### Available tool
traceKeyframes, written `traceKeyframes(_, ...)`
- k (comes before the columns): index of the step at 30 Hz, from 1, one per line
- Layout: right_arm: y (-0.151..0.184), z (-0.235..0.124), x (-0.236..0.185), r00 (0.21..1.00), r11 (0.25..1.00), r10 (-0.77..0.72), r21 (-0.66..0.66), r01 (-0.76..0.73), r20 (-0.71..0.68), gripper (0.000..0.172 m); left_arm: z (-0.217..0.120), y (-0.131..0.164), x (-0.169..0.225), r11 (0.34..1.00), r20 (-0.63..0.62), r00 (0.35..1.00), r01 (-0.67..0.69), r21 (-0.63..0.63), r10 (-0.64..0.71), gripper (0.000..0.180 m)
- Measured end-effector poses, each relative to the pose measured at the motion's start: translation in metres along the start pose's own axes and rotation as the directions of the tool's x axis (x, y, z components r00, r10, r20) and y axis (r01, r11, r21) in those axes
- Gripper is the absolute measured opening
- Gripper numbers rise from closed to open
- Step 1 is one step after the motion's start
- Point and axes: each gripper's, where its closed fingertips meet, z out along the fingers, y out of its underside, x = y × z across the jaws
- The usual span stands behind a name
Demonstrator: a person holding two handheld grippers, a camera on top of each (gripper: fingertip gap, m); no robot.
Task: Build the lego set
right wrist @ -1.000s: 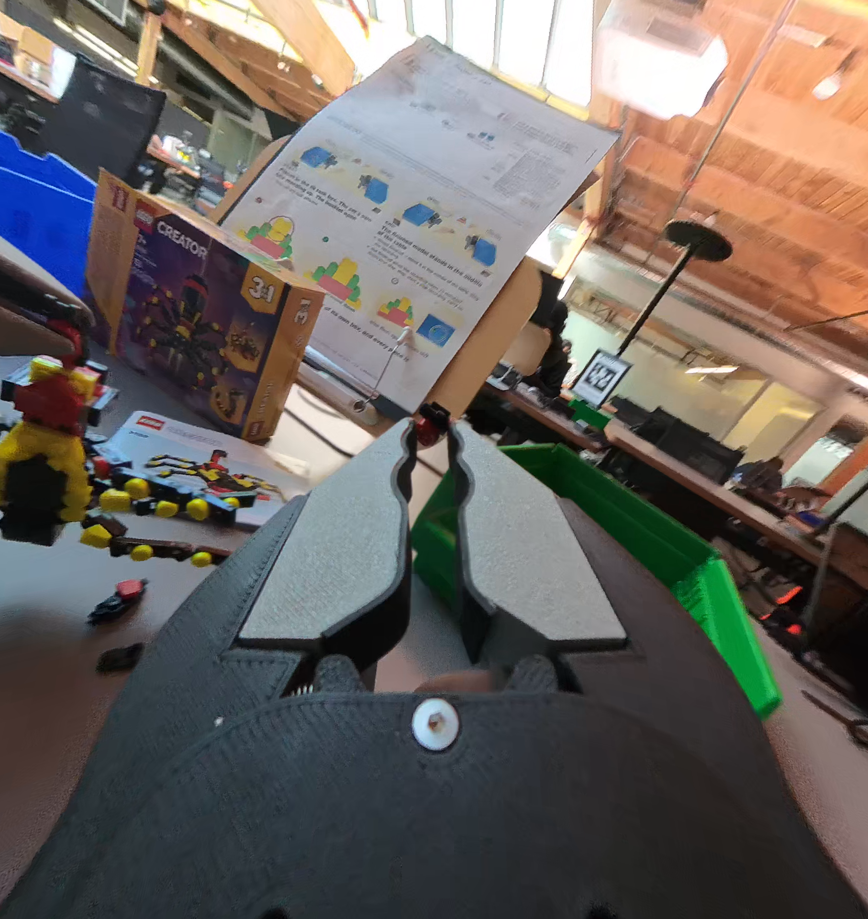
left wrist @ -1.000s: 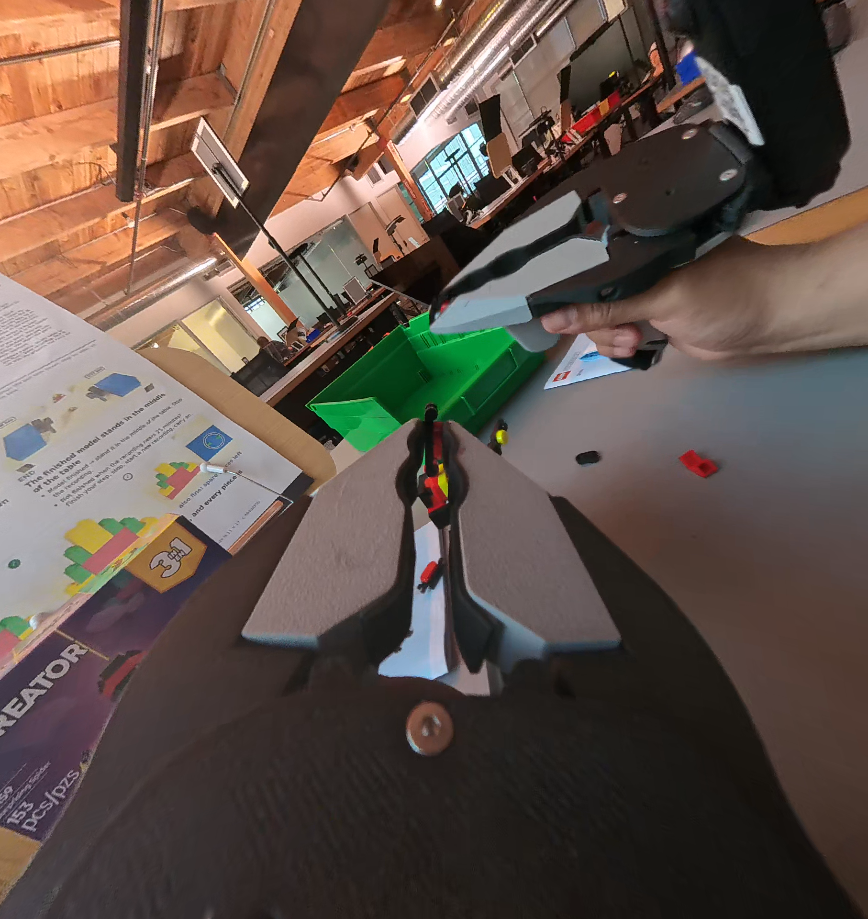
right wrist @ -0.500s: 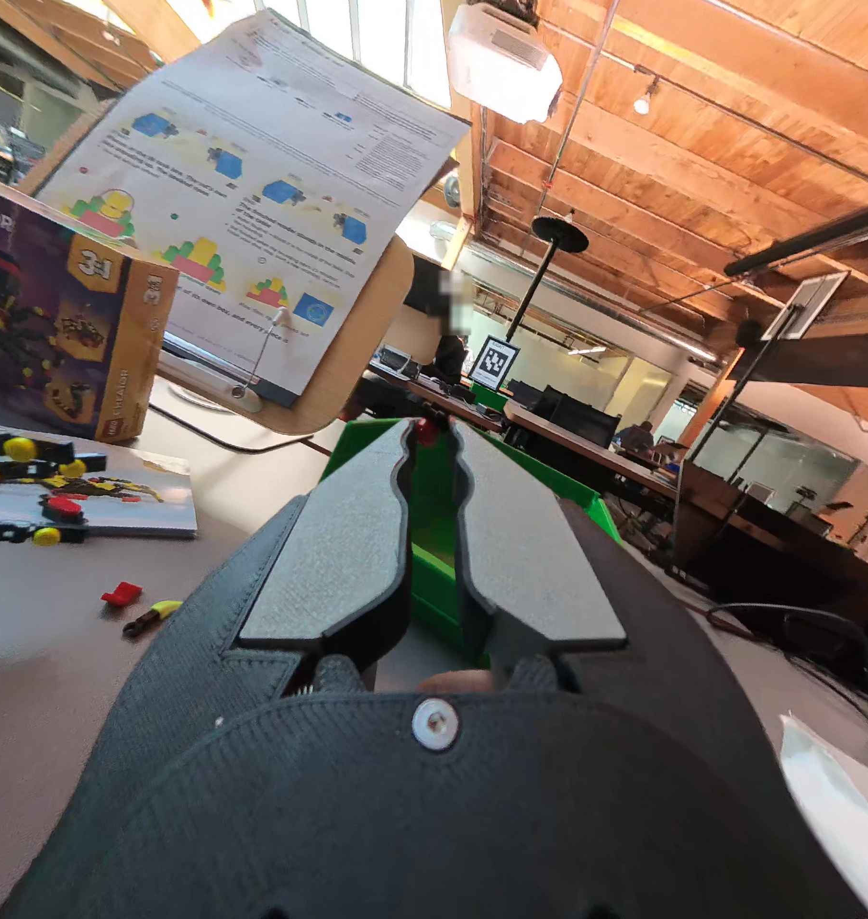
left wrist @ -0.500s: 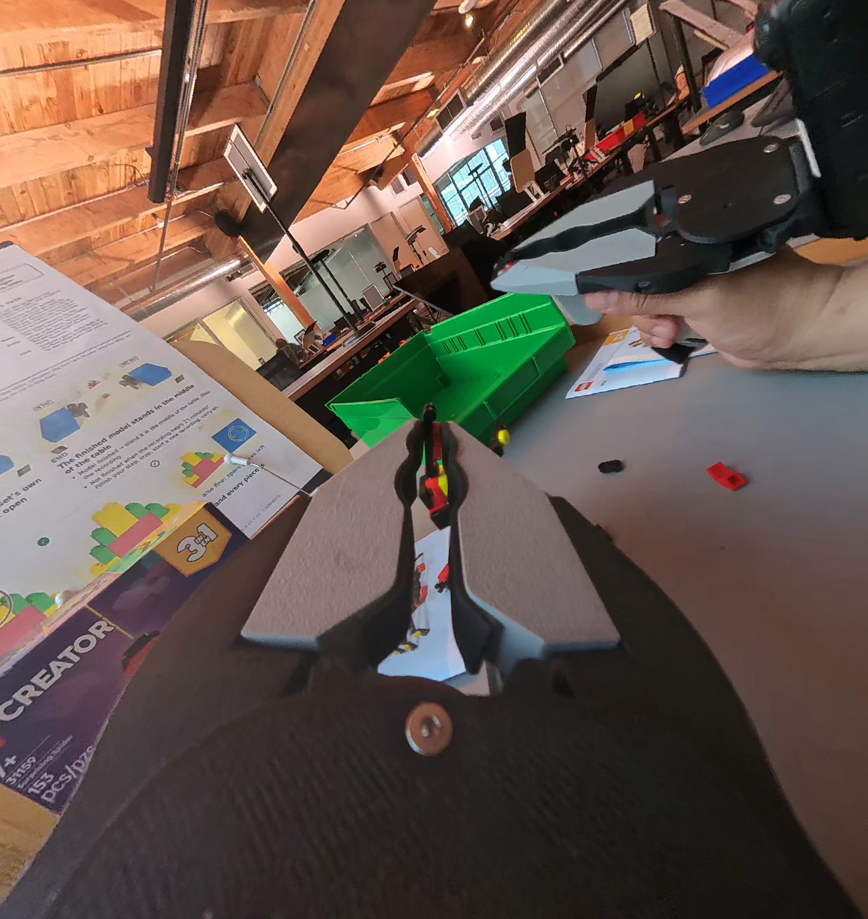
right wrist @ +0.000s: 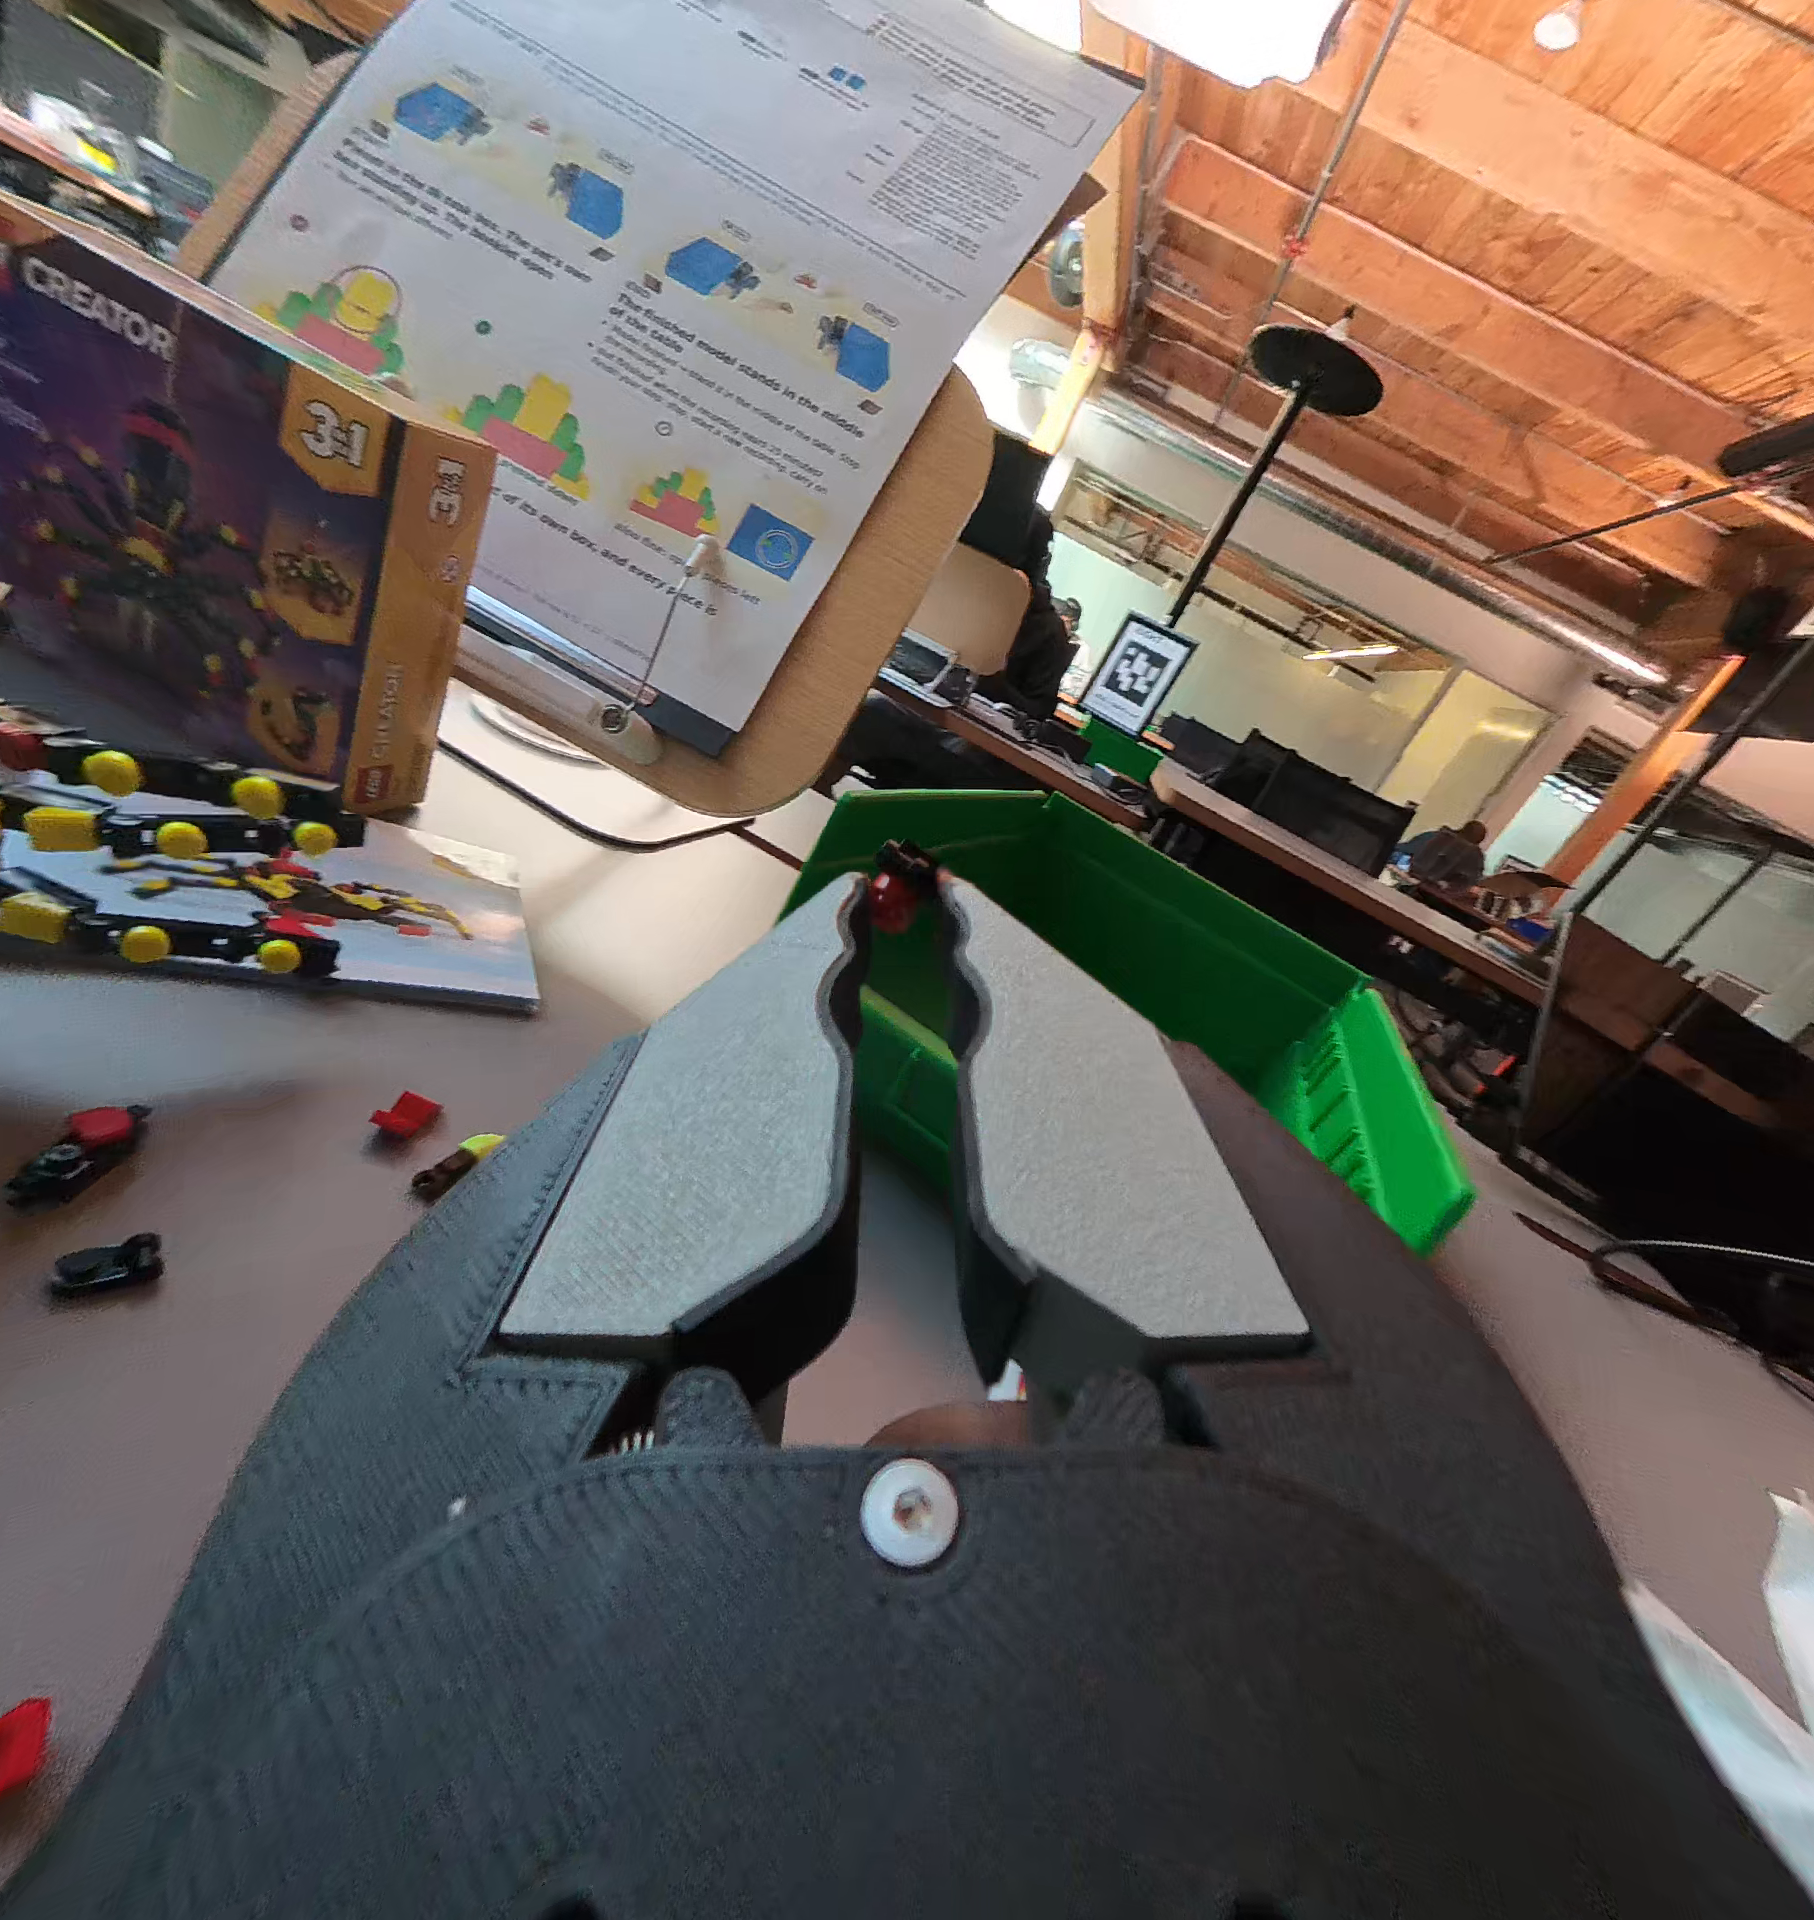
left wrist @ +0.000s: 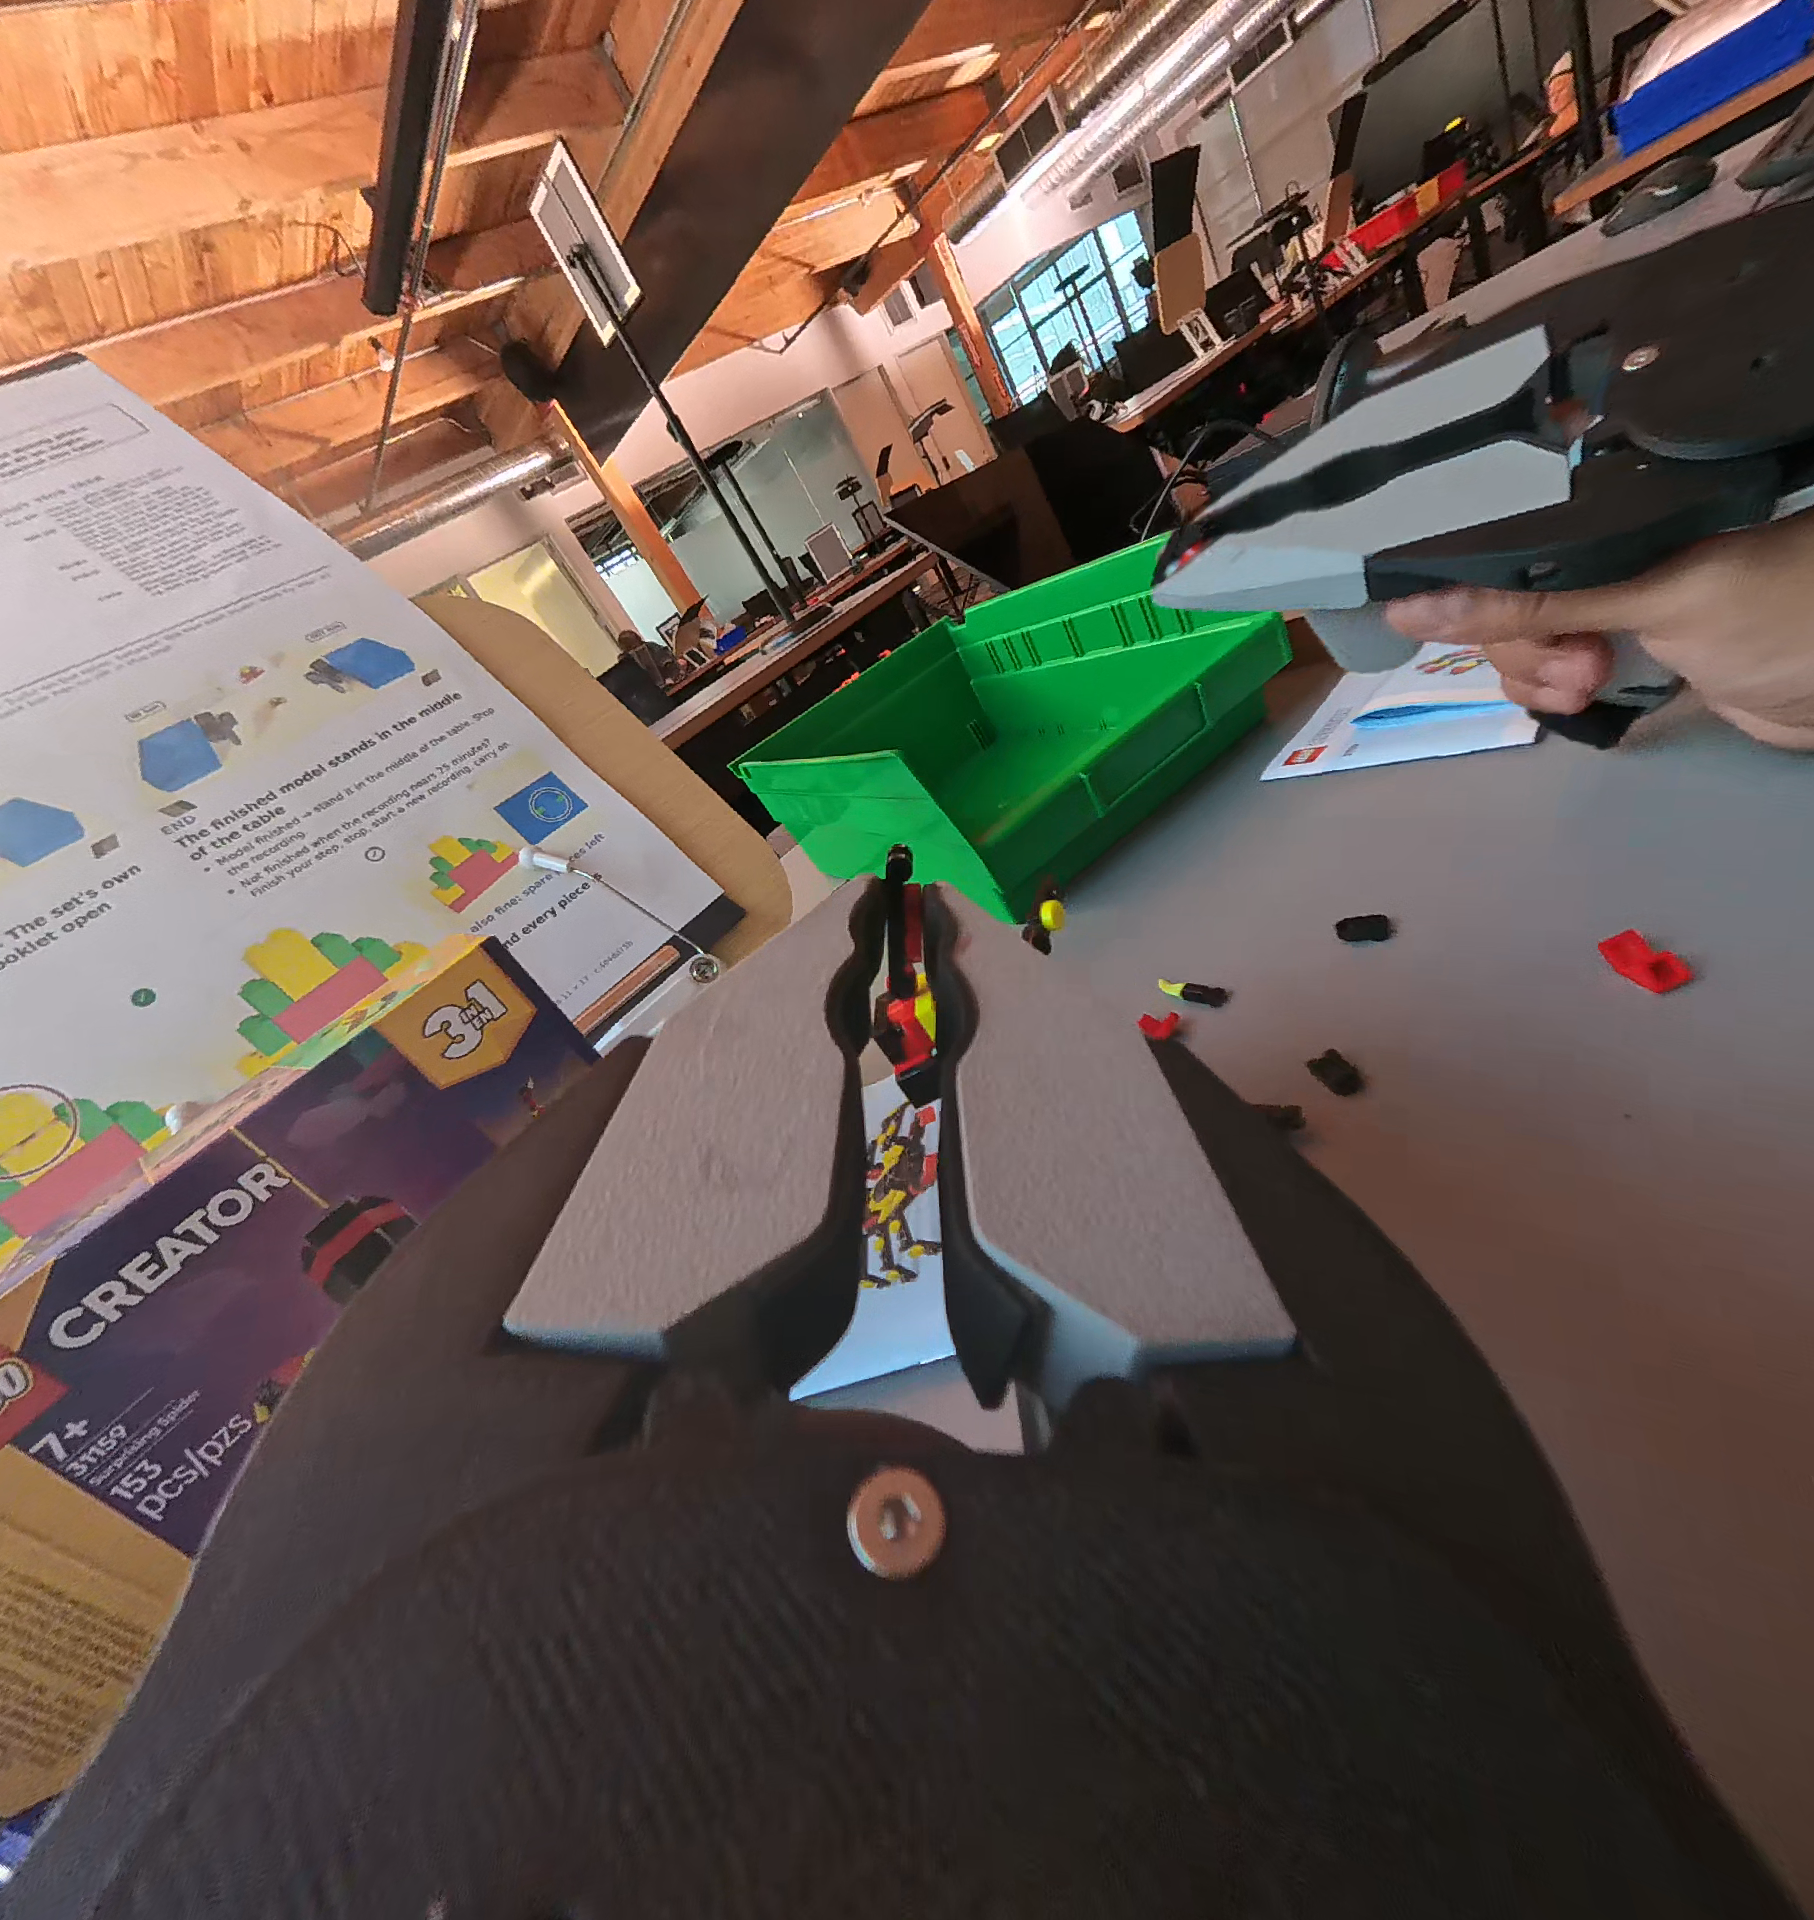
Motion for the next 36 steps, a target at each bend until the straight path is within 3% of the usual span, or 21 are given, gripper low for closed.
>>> traceKeyframes(3, 0.001, 0.003, -0.024, 0.984, 0.998, 0.055, -0.002, -0.055, 0.169, 0.009, 0.000, -0.001, -0.001, 1.000, 0.005, 1.000, 0.000, 0.000, 0.000, 0.004)
traceKeyframes(10, -0.002, 0.006, -0.023, 0.968, 0.997, 0.055, 0.038, -0.066, 0.247, 0.009, 0.001, -0.002, -0.006, 1.000, 0.027, 0.999, -0.024, -0.019, 0.024, 0.004)
traceKeyframes(16, -0.007, 0.002, -0.059, 0.853, 0.989, 0.134, -0.012, -0.149, 0.505, 0.009, 0.002, -0.002, -0.003, 0.999, 0.018, 1.000, -0.018, -0.031, 0.019, 0.004)
traceKeyframes(21, 0.027, -0.003, -0.091, 0.806, 0.981, -0.027, -0.139, 0.135, 0.591, 0.009, 0.002, -0.002, -0.005, 0.999, 0.032, 0.999, 0.002, -0.041, -0.001, 0.004)
traceKeyframes(24, 0.046, -0.005, -0.096, 0.792, 0.948, -0.098, -0.185, 0.258, 0.602, 0.009, 0.002, -0.001, -0.006, 0.999, 0.036, 0.999, 0.011, -0.045, -0.009, 0.004)
traceKeyframes(31, 0.056, -0.011, -0.103, 0.768, 0.919, -0.147, -0.201, 0.339, 0.623, 0.027, 0.003, 0.000, -0.005, 0.999, 0.030, 0.999, 0.013, -0.049, -0.011, 0.004)
traceKeyframes(33, 0.048, -0.008, -0.099, 0.792, 0.933, -0.152, -0.178, 0.312, 0.591, 0.027, 0.003, 0.001, -0.005, 0.999, 0.032, 0.999, 0.017, -0.050, -0.016, 0.004)
traceKeyframes(36, 0.019, -0.001, -0.079, 0.865, 0.983, -0.053, -0.129, 0.134, 0.499, 0.025, 0.002, -0.003, -0.003, 0.996, -0.012, 0.996, 0.083, -0.021, -0.083, 0.004)
